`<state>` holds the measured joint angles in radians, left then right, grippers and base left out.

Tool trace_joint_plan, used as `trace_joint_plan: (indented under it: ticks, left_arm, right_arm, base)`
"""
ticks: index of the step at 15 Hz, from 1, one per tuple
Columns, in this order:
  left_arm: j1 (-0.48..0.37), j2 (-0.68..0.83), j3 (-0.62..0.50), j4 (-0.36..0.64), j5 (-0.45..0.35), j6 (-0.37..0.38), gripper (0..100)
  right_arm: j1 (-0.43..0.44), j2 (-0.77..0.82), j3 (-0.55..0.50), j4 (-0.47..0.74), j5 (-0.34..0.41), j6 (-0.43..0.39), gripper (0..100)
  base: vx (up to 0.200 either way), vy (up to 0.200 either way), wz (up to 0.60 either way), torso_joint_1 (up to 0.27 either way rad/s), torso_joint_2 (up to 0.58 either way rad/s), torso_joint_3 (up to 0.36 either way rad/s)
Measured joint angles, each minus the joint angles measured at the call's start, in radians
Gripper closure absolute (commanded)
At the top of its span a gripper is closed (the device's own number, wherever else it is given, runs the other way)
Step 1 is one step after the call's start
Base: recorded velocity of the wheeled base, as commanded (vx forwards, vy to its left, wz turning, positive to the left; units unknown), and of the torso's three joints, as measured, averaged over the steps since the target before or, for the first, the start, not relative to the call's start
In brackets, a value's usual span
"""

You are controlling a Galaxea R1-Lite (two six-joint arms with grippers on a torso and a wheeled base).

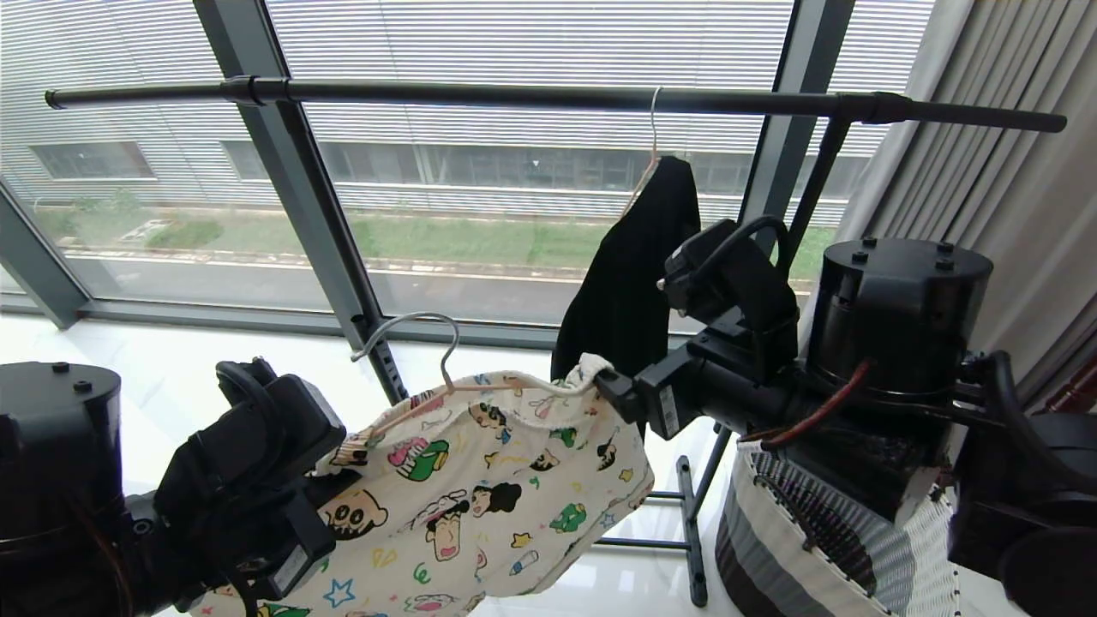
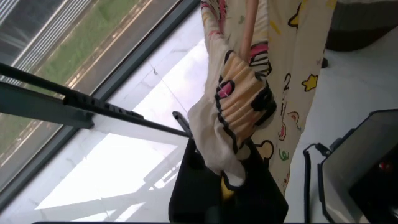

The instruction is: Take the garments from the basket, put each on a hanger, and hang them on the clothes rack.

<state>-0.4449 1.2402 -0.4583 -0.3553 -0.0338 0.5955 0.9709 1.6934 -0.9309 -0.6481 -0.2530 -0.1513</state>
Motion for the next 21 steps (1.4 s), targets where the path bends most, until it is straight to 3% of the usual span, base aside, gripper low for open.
trace_joint_plan:
  ticks: [3, 6, 11, 14, 16, 21]
  left_arm:
    - [0.01, 0.013, -0.011, 0.0, -0.001, -0.002, 100]
    - [0.011, 0.018, -0.039, -0.002, -0.003, -0.026, 100]
    - [-0.105, 0.01, -0.06, -0.002, -0.047, -0.109, 100]
    - [-0.212, 0.003, -0.055, -0.001, -0.073, -0.109, 100]
    - [-0.271, 0.001, -0.055, -0.002, -0.075, -0.107, 100]
    - [-0.385, -0.029, -0.074, -0.004, -0.075, -0.088, 100]
  right_arm:
    - [0.086, -0.087, 0.004, 0.201, 0.033, 0.0, 0]
    - [0.105, -0.164, 0.01, 0.379, 0.051, 0.001, 0]
    - [0.101, -0.223, -0.029, 0.481, 0.164, -0.012, 0]
    - [0.059, -0.242, -0.089, 0.654, 0.337, -0.157, 0]
    - [0.026, -0.252, -0.113, 0.74, 0.412, -0.261, 0]
    - [0.004, -0.24, -0.1, 0.773, 0.519, -0.285, 0]
  base:
    - [0.0, 0.0, 0.0, 0.0, 0.0, 0.0]
    - [0.0, 0.0, 0.0, 0.0, 0.0, 0.0]
    - [0.0, 0.0, 0.0, 0.0, 0.0, 0.0]
    - [0.0, 0.0, 0.0, 0.0, 0.0, 0.0]
    - [0.0, 0.0, 0.0, 0.0, 0.0, 0.0]
    - [0.0, 0.0, 0.0, 0.0, 0.0, 0.0]
